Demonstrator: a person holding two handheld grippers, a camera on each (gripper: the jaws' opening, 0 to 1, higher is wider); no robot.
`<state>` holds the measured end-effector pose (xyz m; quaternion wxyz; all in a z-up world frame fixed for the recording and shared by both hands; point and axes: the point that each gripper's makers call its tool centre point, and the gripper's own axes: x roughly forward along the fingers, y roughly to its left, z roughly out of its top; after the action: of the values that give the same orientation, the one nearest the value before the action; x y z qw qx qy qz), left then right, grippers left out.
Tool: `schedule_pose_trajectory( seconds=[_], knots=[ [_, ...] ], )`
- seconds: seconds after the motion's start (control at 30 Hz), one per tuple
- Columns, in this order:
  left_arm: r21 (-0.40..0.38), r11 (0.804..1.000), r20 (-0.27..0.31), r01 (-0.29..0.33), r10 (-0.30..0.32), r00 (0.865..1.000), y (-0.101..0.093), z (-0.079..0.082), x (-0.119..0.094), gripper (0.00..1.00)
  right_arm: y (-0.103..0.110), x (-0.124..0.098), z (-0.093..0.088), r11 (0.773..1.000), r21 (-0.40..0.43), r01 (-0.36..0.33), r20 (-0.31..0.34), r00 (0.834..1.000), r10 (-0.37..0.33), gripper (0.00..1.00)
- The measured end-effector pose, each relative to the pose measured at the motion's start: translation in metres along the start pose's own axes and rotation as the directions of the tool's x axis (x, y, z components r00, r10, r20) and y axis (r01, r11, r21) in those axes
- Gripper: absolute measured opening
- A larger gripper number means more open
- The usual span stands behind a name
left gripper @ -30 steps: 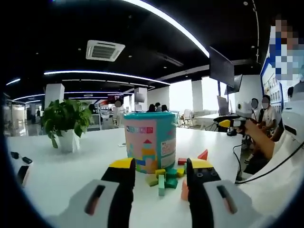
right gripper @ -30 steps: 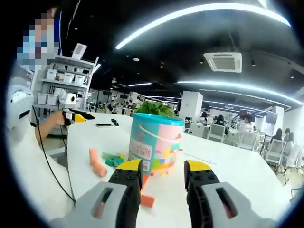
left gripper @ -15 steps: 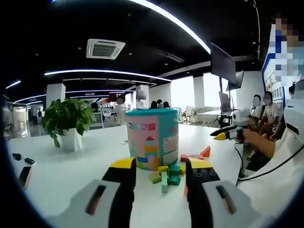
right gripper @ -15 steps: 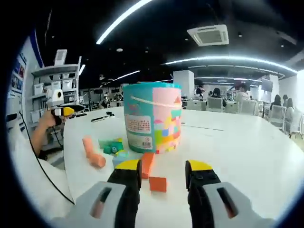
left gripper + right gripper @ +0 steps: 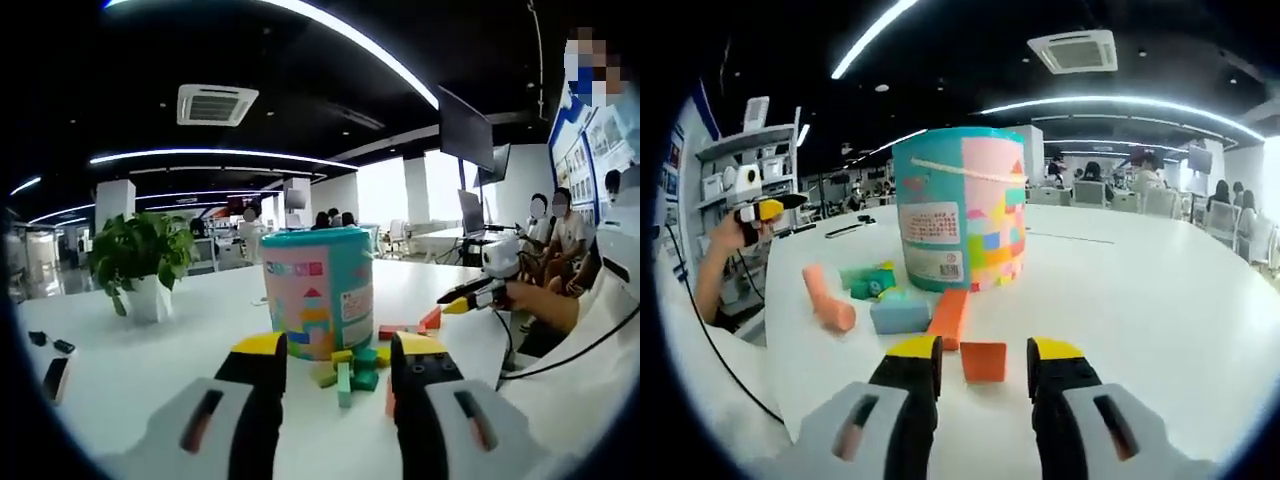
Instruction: Arrange the toys in the designated storage area by placing each visible toy with the group until no toy remains scattered across the table.
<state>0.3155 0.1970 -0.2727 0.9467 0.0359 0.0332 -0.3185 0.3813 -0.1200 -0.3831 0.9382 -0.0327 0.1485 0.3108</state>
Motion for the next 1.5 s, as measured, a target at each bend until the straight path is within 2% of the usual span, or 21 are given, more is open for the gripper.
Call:
schedule_pose_trajectory(
  seconds=[0.1,0.27,0.3,0.47,0.57,0.63,0.7,0.77,0.87,1.0,1.2,1.27,1.5],
  knots=[
    [-0.006,1.0,0.002,-0.008,0.008,1.0,0.003,0.0,-0.001,0.42,-0.001,0.004,-0.003,0.999,-0.027,0.019,-0.015,1.0,-0.02,0.32],
    [-0.007,1.0,-0.004,-0.007,0.007,1.0,0.003,-0.002,-0.001,0.42,0.002,0.013,-0.008,0.999,-0.035,0.013,-0.035,0.999,-0.014,0.32],
    [-0.007,1.0,-0.004,-0.006,0.006,1.0,0.003,-0.003,-0.001,0.42,0.003,0.014,-0.009,0.999,-0.034,0.009,-0.036,0.999,-0.01,0.2],
    [-0.004,1.0,-0.004,-0.005,0.005,1.0,0.003,-0.002,-0.002,0.42,0.003,0.014,0.002,0.999,-0.015,0.036,-0.009,0.999,-0.036,0.2],
    [-0.006,1.0,-0.004,-0.01,0.01,1.0,0.004,-0.003,-0.002,0.42,0.009,0.009,0.008,0.999,0.043,-0.005,0.014,1.0,0.005,0.2],
    [-0.007,1.0,-0.005,-0.012,0.012,1.0,0.005,-0.003,-0.002,0.42,0.009,0.006,0.013,0.999,0.037,0.001,0.034,0.999,-0.003,0.2],
    [-0.007,1.0,-0.006,-0.012,0.012,1.0,0.005,-0.003,-0.002,0.42,0.008,0.003,0.017,1.0,-0.008,0.019,0.049,0.999,-0.018,0.2],
    [-0.004,1.0,-0.01,-0.006,0.006,1.0,0.003,-0.004,-0.001,0.42,0.01,-0.001,0.022,1.0,0.001,0.018,0.07,0.997,-0.018,0.2],
    [-0.001,1.0,-0.013,-0.003,0.003,1.0,0.001,-0.004,0.0,0.42,0.02,-0.007,0.035,0.999,0.033,-0.027,0.104,0.994,0.023,0.2],
    [-0.004,1.0,-0.015,-0.004,0.004,1.0,0.001,-0.006,0.0,0.42,0.028,-0.017,0.06,0.997,0.028,-0.071,0.154,0.986,0.066,0.2],
    [-0.009,1.0,-0.017,-0.004,0.004,1.0,0.002,-0.008,0.0,0.42,0.043,-0.024,0.079,0.994,0.016,-0.11,0.178,0.978,0.105,0.2],
    [-0.011,1.0,-0.018,-0.005,0.005,1.0,0.003,-0.009,-0.001,0.42,0.043,-0.025,0.082,0.993,0.014,-0.117,0.182,0.977,0.113,0.2],
    [-0.013,1.0,-0.023,-0.007,0.006,1.0,0.004,-0.011,-0.002,0.42,0.046,-0.025,0.117,0.985,0.006,-0.173,0.236,0.957,0.166,0.2]
  ],
)
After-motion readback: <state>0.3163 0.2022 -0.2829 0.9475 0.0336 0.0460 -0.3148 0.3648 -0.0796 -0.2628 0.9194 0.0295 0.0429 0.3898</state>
